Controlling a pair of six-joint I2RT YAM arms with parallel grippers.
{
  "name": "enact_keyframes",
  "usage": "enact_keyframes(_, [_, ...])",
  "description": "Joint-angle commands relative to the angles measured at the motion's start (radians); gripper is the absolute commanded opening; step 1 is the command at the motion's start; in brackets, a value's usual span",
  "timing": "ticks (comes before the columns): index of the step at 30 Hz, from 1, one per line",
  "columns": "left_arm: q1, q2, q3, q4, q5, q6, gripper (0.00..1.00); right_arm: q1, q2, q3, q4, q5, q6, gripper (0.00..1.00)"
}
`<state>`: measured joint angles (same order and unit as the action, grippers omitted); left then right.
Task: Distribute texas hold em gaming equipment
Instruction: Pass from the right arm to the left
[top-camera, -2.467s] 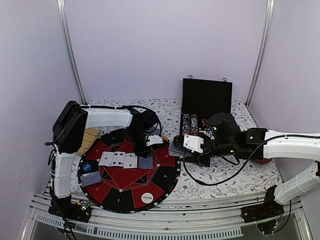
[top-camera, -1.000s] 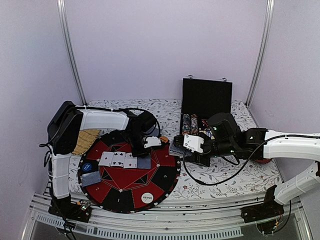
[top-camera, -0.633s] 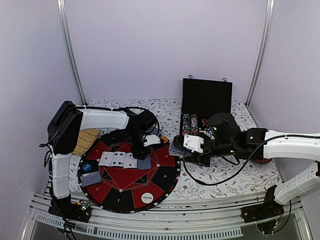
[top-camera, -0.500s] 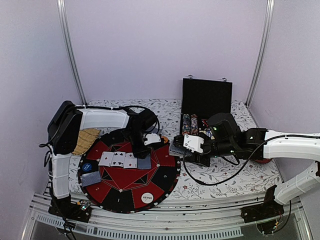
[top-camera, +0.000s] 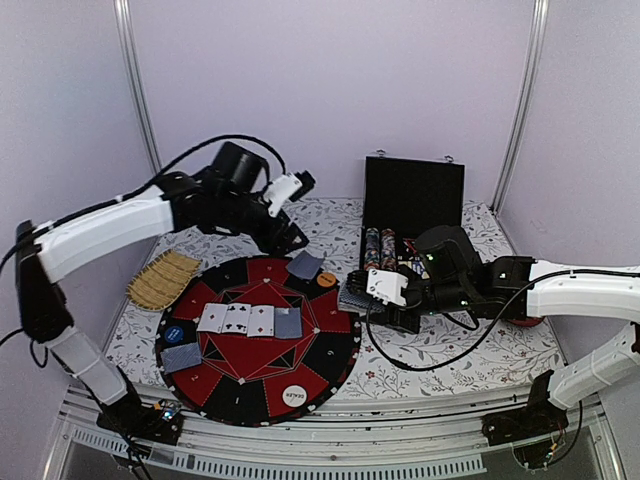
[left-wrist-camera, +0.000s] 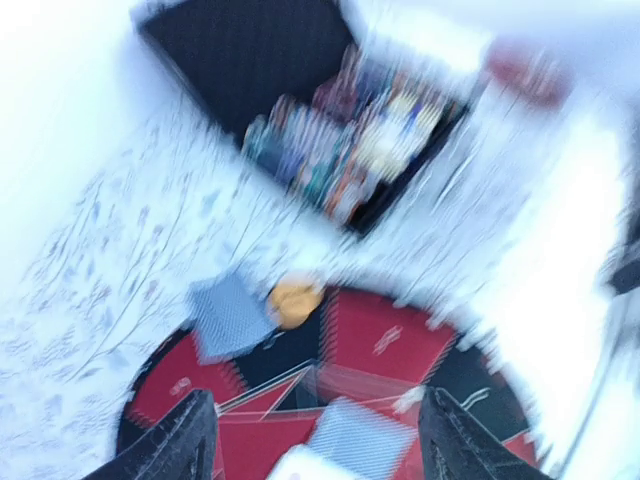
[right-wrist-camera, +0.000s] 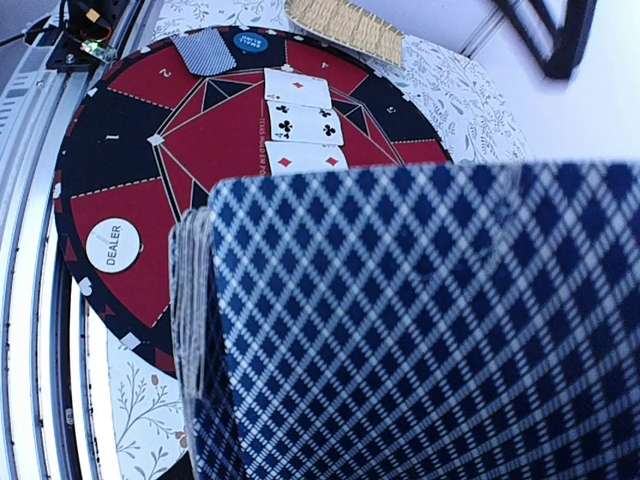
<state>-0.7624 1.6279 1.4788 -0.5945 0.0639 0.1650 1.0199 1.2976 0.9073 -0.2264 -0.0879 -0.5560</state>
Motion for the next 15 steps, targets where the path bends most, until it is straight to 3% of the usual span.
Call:
enact_keyframes(1, [-0.009,-0.213,-0.32,0.374,0.309,-0.375,0.71,0.002,0.003,0.007,0.055,-0.01,0.03,0.5])
enact_keyframes(3, [-0.027,-0.313,-0.483,0.581,0.371,-0.496,0.73,0.004,0.012,0.01,0.08,-0.016,0.041,0.5])
enact_keyframes(6, [-0.091,-0.411,-0.626,0.762,0.332,-0.571,0.76,0.009,0.035,0.025,0.104,-0.002,0.055,0.5])
enact_keyframes(10, [-0.17,-0.456,-0.654,0.776,0.208,-0.573,0.81,0.012,0.069,0.04,0.135,0.008,0.072,0.5])
enact_keyframes(15, [-0.191,-0.42,-0.636,0.736,0.185,-0.586,0.83,0.018,0.112,0.065,0.162,-0.015,0.083,0.5])
